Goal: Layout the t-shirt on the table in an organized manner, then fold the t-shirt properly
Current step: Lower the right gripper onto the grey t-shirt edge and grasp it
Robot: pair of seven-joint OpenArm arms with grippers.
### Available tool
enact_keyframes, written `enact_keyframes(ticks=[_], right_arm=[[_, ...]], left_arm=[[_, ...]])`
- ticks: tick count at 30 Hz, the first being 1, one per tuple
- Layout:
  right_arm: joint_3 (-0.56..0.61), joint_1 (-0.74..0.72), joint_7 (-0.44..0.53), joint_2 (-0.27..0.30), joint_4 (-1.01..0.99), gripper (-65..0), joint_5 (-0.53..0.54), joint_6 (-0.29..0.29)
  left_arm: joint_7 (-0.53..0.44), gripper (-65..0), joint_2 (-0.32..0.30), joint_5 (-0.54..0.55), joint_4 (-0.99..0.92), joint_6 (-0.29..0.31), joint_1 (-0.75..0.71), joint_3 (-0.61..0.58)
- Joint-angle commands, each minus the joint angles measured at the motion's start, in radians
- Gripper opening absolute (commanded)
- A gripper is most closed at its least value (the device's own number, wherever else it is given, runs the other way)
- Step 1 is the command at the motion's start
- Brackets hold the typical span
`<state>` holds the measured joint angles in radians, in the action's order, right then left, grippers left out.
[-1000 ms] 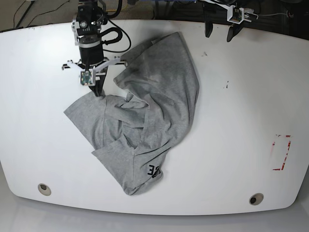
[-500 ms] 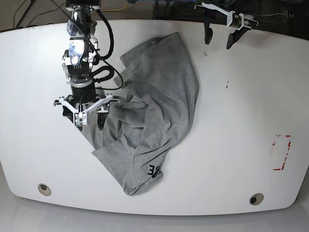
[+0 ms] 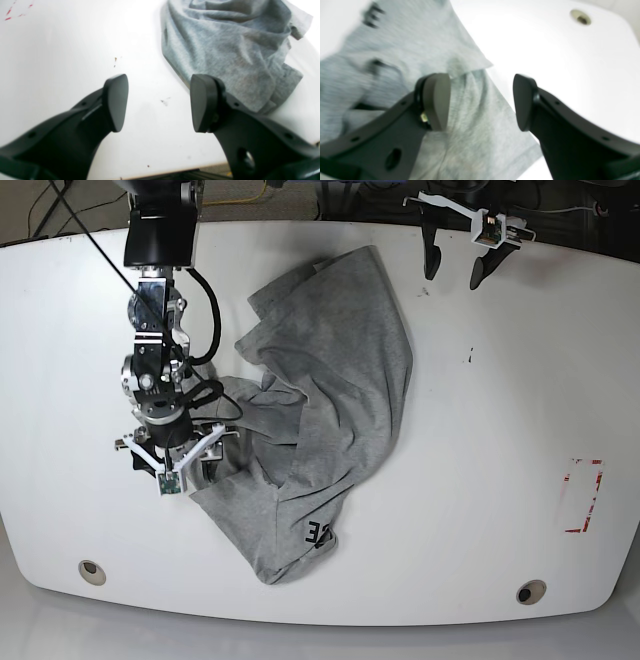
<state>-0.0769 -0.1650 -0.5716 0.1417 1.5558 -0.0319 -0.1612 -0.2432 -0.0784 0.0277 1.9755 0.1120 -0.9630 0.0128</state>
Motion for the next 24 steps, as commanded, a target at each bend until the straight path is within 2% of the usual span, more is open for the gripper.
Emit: enact_keyframes(ticks=[1,5,10,17,24], right_arm=[[-0.019,-0.081,0.034,0.003,-0.068,-27.0,0.003,-0.025],[-0.068,-0.152,0.072,0.005,-0.202,-27.1,0.003,-0.085],[-0.085,-0.232,0.109,0.009,-0.364,-27.1,0.003,-0.130],[-0.087,-0.308,0.201,0.043,-0.567,-27.1,0.003,-0.133],[-0.087,-0.368,0.296,0.074,-0.765,-27.1,0.003,-0.134]], left_arm=[[-0.028,-28.1,-0.004,0.004,0.015,-0.005,-0.014,0.000],[-0.028,-28.1,-0.004,0.004,0.015,-0.005,-0.014,0.000],[-0.028,-28.1,-0.004,0.004,0.015,-0.005,-0.015,0.002],[-0.028,-28.1,-0.033,0.004,0.015,-0.005,-0.017,0.002],[-0.028,-28.1,-0.034,0.004,0.014,-0.005,-0.017,0.002]])
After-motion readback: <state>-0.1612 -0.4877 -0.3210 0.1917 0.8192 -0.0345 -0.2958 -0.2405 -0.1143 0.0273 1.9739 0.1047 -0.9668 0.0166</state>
